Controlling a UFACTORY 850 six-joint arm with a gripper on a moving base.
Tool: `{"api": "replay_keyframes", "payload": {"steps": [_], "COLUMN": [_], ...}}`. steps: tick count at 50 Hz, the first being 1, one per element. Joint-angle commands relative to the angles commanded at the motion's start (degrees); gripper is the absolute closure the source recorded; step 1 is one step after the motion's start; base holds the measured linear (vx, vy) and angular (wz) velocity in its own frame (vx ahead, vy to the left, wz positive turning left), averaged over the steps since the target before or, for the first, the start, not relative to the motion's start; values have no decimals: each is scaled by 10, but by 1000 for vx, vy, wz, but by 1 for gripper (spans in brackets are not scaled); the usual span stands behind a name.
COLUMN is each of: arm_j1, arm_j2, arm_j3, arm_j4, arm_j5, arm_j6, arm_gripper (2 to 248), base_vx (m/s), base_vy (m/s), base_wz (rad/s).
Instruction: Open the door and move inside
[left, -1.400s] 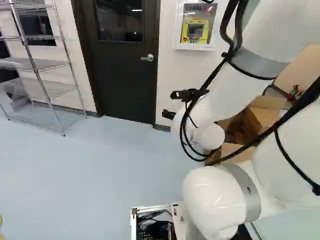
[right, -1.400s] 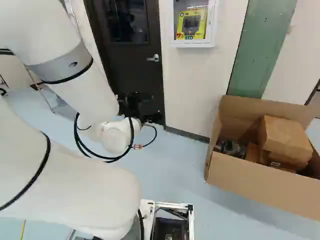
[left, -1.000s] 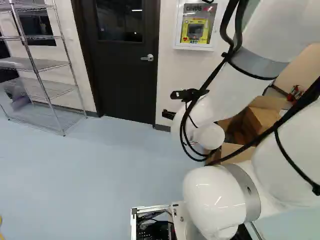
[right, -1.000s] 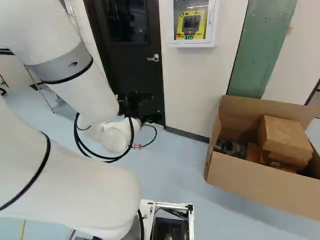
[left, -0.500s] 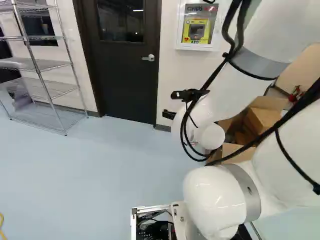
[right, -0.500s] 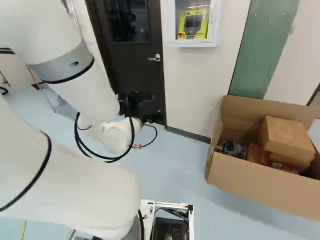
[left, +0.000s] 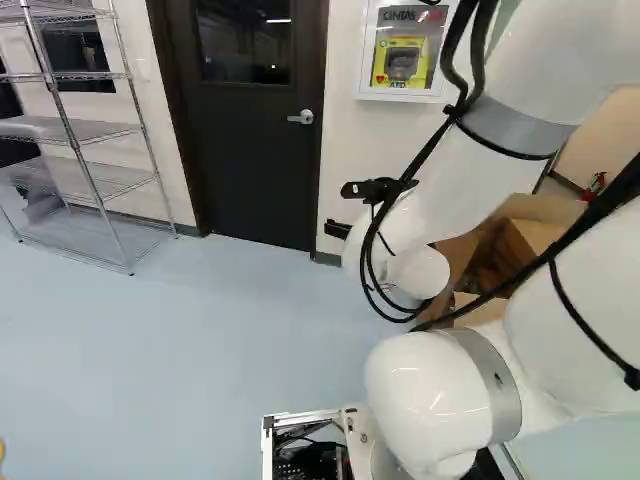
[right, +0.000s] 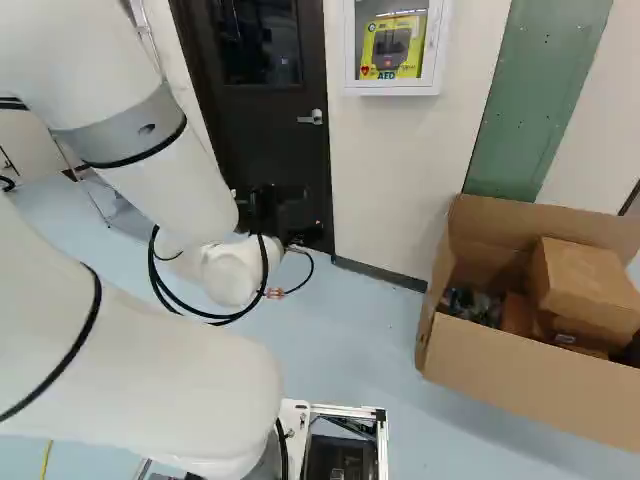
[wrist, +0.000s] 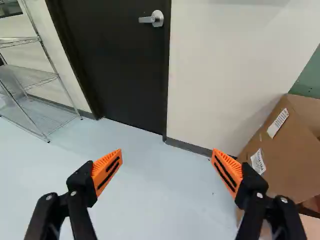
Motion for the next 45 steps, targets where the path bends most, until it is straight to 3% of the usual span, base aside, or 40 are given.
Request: {"api": "replay_keyframes", "payload": {"steps": [14,45], "arm_j1": [0,0], "arm_j2": [0,0], "arm_j3": [0,0], "arm_j4": [0,0], "arm_j5": [0,0], "arm_j6": [0,0], "arm_gripper": [3,3], "base_vx": [104,181], "base_vy": [85,137], "base_wz": [210,317]}}
